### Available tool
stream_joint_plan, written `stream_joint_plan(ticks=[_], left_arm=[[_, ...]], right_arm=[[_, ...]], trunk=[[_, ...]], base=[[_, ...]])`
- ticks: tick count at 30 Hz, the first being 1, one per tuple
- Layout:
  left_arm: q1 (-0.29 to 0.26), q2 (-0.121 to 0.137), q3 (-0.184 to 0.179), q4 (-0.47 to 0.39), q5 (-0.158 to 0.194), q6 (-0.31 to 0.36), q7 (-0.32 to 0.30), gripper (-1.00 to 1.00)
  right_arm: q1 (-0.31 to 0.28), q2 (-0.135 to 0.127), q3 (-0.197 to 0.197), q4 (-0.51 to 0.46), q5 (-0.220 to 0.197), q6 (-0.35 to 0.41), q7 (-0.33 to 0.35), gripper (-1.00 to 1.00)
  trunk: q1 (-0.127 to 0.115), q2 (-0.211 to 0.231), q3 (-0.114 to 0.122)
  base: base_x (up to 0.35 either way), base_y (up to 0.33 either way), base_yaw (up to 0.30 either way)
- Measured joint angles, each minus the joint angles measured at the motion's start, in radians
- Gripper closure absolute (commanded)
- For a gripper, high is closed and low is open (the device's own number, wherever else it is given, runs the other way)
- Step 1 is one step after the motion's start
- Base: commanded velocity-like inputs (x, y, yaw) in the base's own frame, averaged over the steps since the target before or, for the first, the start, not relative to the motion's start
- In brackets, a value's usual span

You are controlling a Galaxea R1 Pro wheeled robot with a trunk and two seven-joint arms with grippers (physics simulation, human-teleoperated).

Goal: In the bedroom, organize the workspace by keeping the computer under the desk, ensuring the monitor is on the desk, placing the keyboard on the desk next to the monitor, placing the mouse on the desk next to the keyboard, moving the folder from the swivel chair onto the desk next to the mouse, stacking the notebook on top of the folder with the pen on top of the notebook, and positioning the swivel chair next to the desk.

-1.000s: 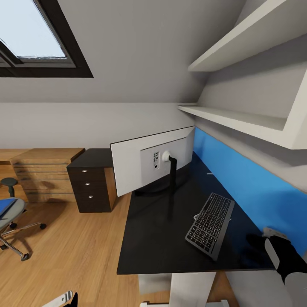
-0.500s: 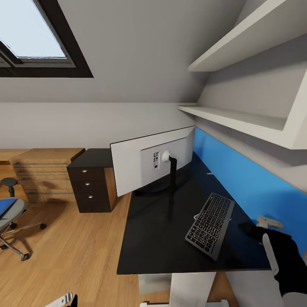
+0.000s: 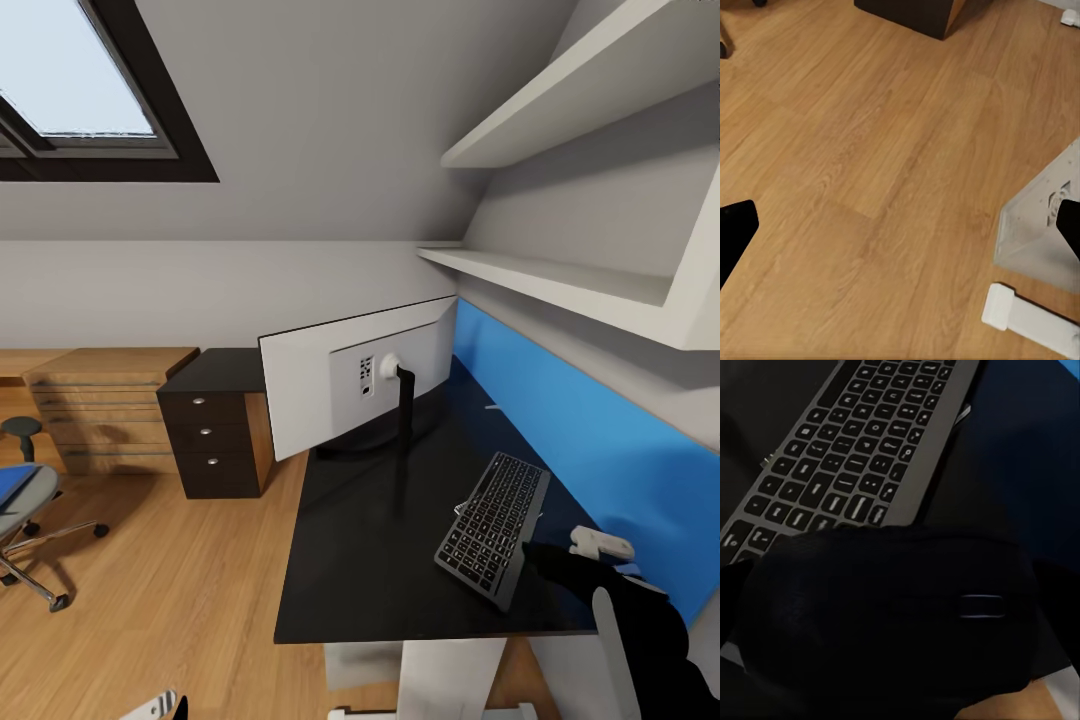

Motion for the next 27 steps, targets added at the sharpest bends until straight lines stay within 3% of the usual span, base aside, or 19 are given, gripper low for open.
stream_joint_plan(ticks=[3, 8, 23, 27], left_arm=[[0.0, 0.0, -0.001, 0.0, -0.001, 0.0, 0.0, -1.0], [0.0, -0.002, -0.002, 0.0, -0.002, 0.0, 0.0, -1.0], [0.0, -0.002, -0.001, 0.0, -0.002, 0.0, 0.0, -1.0], [0.0, -0.002, 0.0, 0.0, -0.001, 0.0, 0.0, -1.0]], right_arm=[[0.001, 0.004, 0.008, -0.001, -0.001, 0.001, 0.001, 1.0], [0.001, 0.04, 0.03, -0.001, -0.001, -0.007, 0.0, 1.0], [0.001, 0.043, 0.03, -0.001, 0.0, -0.007, -0.002, 1.0], [0.001, 0.043, 0.057, -0.001, 0.0, -0.008, -0.004, 1.0]], trunk=[[0.0, 0.0, 0.0], [0.001, 0.0, 0.0], [0.001, 0.0, 0.0], [0.001, 0.0, 0.0]], base=[[-0.169, 0.01, 0.0], [-0.32, 0.08, 0.0], [-0.333, 0.124, 0.0], [-0.299, 0.2, 0.0]])
